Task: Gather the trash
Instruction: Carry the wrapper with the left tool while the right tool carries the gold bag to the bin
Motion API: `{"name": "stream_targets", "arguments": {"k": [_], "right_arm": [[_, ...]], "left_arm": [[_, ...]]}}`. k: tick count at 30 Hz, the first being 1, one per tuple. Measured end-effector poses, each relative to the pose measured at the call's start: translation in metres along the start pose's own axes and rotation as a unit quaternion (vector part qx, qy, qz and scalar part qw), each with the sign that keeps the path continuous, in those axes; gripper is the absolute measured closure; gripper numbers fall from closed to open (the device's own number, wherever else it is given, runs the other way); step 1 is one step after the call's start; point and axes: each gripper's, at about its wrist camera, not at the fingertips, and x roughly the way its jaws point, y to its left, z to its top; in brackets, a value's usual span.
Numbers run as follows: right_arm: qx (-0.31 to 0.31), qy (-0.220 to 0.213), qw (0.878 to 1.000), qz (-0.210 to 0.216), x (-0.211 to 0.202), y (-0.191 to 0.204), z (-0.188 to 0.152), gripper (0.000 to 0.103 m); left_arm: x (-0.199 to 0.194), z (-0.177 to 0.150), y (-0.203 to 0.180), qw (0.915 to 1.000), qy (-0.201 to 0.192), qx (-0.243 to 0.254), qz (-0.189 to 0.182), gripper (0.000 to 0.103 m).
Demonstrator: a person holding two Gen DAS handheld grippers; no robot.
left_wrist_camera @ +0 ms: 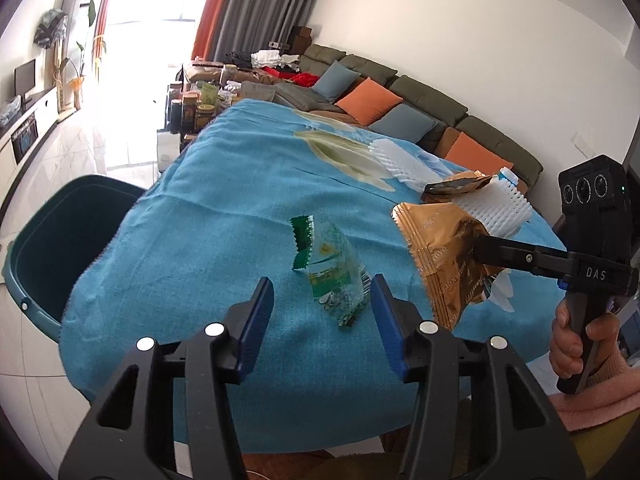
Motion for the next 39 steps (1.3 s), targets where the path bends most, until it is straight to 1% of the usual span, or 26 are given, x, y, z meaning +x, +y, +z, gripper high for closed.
{"name": "stream_targets", "arguments": {"k": [1, 3, 5, 7, 10, 17, 27, 33, 39], "right_arm": [[0.002, 0.001, 1.0, -0.001, 0.002, 0.001, -0.001, 0.071], [0.005, 0.002, 1.0, 0.0, 0.003, 0.0, -0.001, 0.071], [0.007, 0.003, 1.0, -0.001, 0.004, -0.001, -0.001, 0.071], [0.007, 0.003, 1.0, -0.001, 0.006, -0.001, 0.0, 0.071], [0.005, 0.003, 1.0, 0.0, 0.007, 0.0, 0.002, 0.071], [-0.003, 0.001, 1.0, 0.009, 0.017, 0.006, 0.011, 0.071], [-0.039, 0.005, 0.999, 0.032, 0.045, 0.034, 0.035, 0.071], [-0.056, 0.012, 0.997, 0.049, 0.069, 0.052, 0.051, 0.071], [-0.073, 0.02, 0.996, 0.056, 0.096, 0.071, 0.065, 0.071]], "left_arm": [[0.002, 0.0, 0.001, 1.0, 0.003, -0.003, -0.002, 0.054], [0.008, 0.0, 0.001, 0.9999, 0.008, -0.006, -0.002, 0.062], [0.014, 0.0, 0.0, 0.9998, 0.014, -0.011, -0.005, 0.075], [0.016, 0.0, -0.002, 0.9997, 0.014, -0.012, -0.012, 0.083], [0.014, 0.002, -0.003, 0.9999, 0.009, -0.009, -0.008, 0.089], [-0.002, 0.005, 0.002, 0.9999, -0.007, -0.011, 0.007, 0.089], [-0.035, 0.016, 0.028, 0.9973, -0.039, -0.018, 0.06, 0.089], [-0.055, 0.022, 0.053, 0.9938, -0.054, -0.03, 0.093, 0.089], [-0.069, 0.03, 0.077, 0.9891, -0.062, -0.041, 0.127, 0.089]]}}
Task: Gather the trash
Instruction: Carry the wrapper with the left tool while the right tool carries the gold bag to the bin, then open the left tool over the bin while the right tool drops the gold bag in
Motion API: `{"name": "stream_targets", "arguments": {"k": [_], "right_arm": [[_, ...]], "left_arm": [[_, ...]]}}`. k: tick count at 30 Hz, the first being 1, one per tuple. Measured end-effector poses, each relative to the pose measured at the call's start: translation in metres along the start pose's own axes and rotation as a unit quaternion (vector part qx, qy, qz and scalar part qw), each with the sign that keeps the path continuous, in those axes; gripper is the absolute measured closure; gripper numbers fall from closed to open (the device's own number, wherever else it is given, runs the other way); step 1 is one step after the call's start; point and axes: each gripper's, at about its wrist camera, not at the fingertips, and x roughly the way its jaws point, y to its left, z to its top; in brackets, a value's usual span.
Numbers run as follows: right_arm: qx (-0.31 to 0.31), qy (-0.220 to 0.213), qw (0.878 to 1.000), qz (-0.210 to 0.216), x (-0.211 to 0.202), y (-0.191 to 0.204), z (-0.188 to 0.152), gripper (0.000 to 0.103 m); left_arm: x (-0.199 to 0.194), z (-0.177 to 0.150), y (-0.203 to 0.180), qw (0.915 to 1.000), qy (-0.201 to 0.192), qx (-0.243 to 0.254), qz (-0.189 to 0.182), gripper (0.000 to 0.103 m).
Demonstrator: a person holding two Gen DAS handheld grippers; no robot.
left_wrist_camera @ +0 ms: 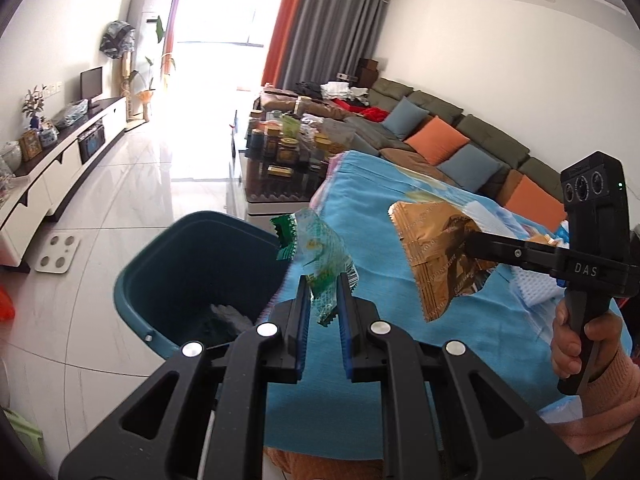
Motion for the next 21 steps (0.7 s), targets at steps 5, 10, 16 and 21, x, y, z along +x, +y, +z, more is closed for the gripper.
{"name": "stream_targets", "arguments": {"k": [5, 10, 16, 21], "right_arm": [[-0.006, 0.011, 1.0, 0.006, 0.024, 0.008, 0.015, 0.071], [-0.02, 0.019, 1.0, 0.004, 0.051, 0.019, 0.031, 0.071], [-0.028, 0.033, 0.999, 0.0, 0.079, 0.026, 0.04, 0.071], [-0.031, 0.043, 0.999, -0.005, 0.102, 0.033, 0.047, 0.071]], "left_arm": [[-0.001, 0.006, 0.021, 0.9996, -0.001, -0.008, 0.025, 0.089], [0.001, 0.008, 0.035, 0.9989, 0.004, -0.016, 0.045, 0.089], [0.008, 0.009, 0.053, 0.9976, 0.014, -0.025, 0.064, 0.089], [0.017, 0.01, 0.065, 0.9963, 0.025, -0.031, 0.075, 0.089]]}}
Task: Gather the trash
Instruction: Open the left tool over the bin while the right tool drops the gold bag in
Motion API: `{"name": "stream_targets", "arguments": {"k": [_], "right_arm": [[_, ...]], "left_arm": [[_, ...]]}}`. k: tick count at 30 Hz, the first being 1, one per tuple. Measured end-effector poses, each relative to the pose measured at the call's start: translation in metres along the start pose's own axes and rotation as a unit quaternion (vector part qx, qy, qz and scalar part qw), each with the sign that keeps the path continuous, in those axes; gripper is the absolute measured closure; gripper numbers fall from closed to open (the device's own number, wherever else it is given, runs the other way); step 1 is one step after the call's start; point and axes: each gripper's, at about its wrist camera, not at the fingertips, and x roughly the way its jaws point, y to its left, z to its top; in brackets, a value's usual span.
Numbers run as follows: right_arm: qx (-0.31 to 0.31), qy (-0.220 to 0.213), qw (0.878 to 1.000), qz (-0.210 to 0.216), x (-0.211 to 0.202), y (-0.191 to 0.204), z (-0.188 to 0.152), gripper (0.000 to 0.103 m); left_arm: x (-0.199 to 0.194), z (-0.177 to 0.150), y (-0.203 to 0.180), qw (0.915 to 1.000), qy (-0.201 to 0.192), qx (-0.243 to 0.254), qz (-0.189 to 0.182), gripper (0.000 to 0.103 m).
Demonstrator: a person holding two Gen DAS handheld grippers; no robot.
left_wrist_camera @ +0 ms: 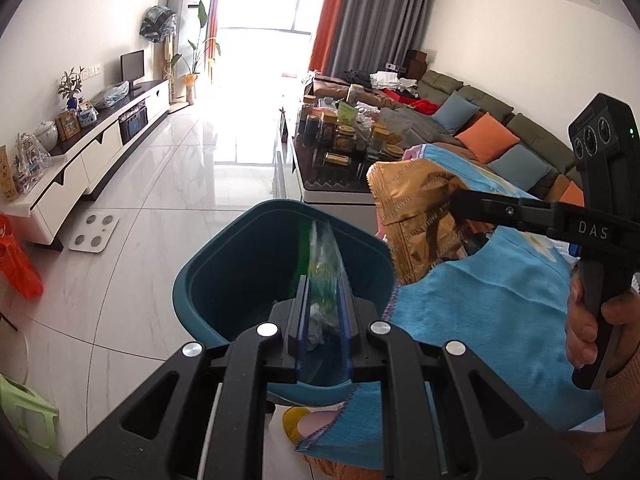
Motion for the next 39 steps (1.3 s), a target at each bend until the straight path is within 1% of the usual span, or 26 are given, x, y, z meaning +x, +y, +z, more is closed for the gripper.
{"name": "stream_targets", "arguments": {"k": [3, 7, 11, 17, 19, 20, 21, 23, 24, 26, 28, 29, 30, 32, 33, 35, 36, 37, 39], "right_arm": [[0.0, 0.005, 1.0, -0.003, 0.011, 0.002, 0.003, 0.071], [0.0, 0.018, 1.0, -0.007, 0.027, 0.004, 0.006, 0.071], [-0.003, 0.035, 0.999, -0.021, 0.043, 0.007, 0.007, 0.071], [-0.004, 0.068, 0.997, -0.04, 0.067, 0.008, 0.01, 0.071], [-0.002, 0.075, 0.996, -0.042, 0.072, 0.008, 0.011, 0.071], [-0.003, 0.076, 0.996, -0.044, 0.073, 0.008, 0.012, 0.07], [-0.003, 0.079, 0.996, -0.047, 0.075, 0.008, 0.012, 0.068], [-0.001, 0.084, 0.995, -0.05, 0.079, 0.009, 0.013, 0.065], [-0.001, 0.088, 0.995, -0.051, 0.081, 0.009, 0.013, 0.064], [0.001, 0.09, 0.995, -0.051, 0.082, 0.007, 0.013, 0.063], [0.007, 0.087, 0.995, -0.05, 0.08, 0.005, 0.013, 0.06], [0.009, 0.087, 0.995, -0.049, 0.08, 0.003, 0.013, 0.06], [0.011, 0.087, 0.995, -0.048, 0.081, 0.001, 0.013, 0.06], [0.015, 0.085, 0.995, -0.048, 0.079, 0.0, 0.013, 0.06], [0.016, 0.082, 0.995, -0.046, 0.077, -0.001, 0.012, 0.06], [0.019, 0.079, 0.996, -0.044, 0.075, -0.003, 0.012, 0.059], [0.022, 0.078, 0.996, -0.043, 0.074, -0.006, 0.012, 0.057], [0.025, 0.076, 0.996, -0.043, 0.073, -0.008, 0.012, 0.052], [0.03, 0.073, 0.996, -0.04, 0.071, -0.01, 0.012, 0.051]], "left_arm": [[0.008, 0.0, 0.003, 1.0, 0.008, -0.004, 0.004, 0.092], [0.019, 0.001, 0.008, 0.9998, 0.016, -0.009, 0.01, 0.092], [0.033, 0.002, 0.013, 0.9993, 0.025, -0.02, 0.019, 0.092], [0.04, 0.001, 0.018, 0.9988, 0.028, -0.036, 0.02, 0.092], [0.041, 0.0, 0.014, 0.9987, 0.025, -0.037, 0.023, 0.092], [0.041, 0.0, 0.014, 0.9987, 0.025, -0.038, 0.024, 0.09], [0.041, -0.001, 0.014, 0.9986, 0.024, -0.039, 0.024, 0.088], [0.039, -0.001, 0.014, 0.9986, 0.022, -0.04, 0.027, 0.075], [0.038, -0.002, 0.013, 0.9986, 0.019, -0.039, 0.031, 0.073], [0.036, -0.001, 0.011, 0.9986, 0.015, -0.037, 0.035, 0.061], [0.034, -0.001, 0.011, 0.9987, 0.01, -0.035, 0.036, 0.055], [0.032, -0.001, 0.009, 0.9987, 0.008, -0.033, 0.037, 0.048], [0.031, 0.0, 0.008, 0.9987, 0.006, -0.033, 0.039, 0.044], [0.028, -0.001, 0.007, 0.9987, 0.0, -0.031, 0.041, 0.031], [0.026, -0.001, 0.006, 0.9986, -0.002, -0.029, 0.043, 0.027], [0.023, -0.001, 0.001, 0.9984, -0.007, -0.024, 0.051, 0.012], [0.021, -0.001, -0.001, 0.9982, -0.012, -0.022, 0.054, 0.008], [0.018, -0.001, -0.003, 0.998, -0.017, -0.02, 0.057, 0.006], [0.014, -0.002, -0.006, 0.9982, -0.02, -0.019, 0.053, 0.006]]}}
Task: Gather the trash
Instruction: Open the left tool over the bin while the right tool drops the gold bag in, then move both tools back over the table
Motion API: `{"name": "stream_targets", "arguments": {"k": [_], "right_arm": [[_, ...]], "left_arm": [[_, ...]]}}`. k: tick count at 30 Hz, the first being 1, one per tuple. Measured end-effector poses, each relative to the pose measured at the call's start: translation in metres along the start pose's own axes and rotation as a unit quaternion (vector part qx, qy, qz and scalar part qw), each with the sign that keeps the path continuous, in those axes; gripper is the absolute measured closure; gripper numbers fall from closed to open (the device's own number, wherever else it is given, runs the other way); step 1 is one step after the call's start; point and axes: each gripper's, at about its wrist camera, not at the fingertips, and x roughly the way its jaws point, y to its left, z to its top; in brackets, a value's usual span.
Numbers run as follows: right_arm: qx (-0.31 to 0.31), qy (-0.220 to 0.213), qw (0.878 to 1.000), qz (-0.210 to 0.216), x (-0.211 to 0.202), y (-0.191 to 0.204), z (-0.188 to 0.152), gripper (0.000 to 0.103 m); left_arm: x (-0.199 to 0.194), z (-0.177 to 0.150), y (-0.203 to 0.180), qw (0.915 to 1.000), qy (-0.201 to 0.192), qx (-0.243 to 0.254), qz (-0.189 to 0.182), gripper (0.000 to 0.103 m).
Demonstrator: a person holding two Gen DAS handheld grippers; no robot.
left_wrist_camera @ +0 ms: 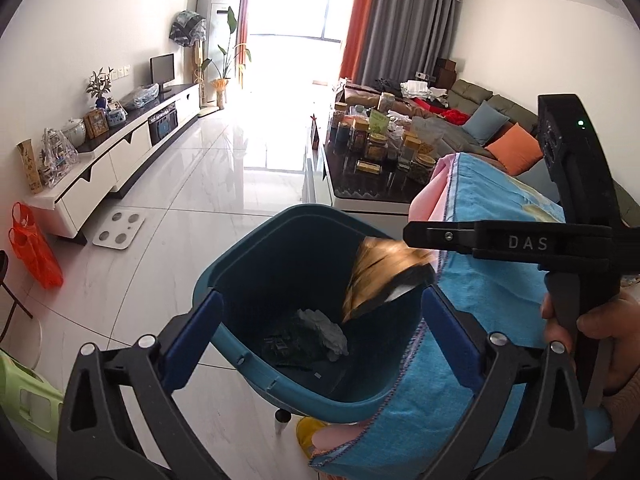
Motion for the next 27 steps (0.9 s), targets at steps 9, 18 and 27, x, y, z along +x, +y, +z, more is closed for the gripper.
{"name": "stream_targets", "arguments": {"k": [9, 18, 27], "right_arm": [[0.003, -0.019, 1.0, 0.016, -0.022, -0.001, -0.009, 0.05], [-0.036, -0.082, 0.996, 0.005, -0.107, -0.002, -0.045, 0.05], [-0.041, -0.16, 0.985, -0.057, -0.21, -0.032, -0.102, 0.05]], "left_arm": [[-0.018, -0.004, -0.002, 0.9994, -0.025, -0.015, -0.017, 0.006], [-0.036, -0.012, -0.039, 0.9981, -0.05, 0.014, -0.035, 0.006], [-0.042, -0.024, -0.126, 0.9877, -0.042, 0.09, -0.121, 0.006]]}}
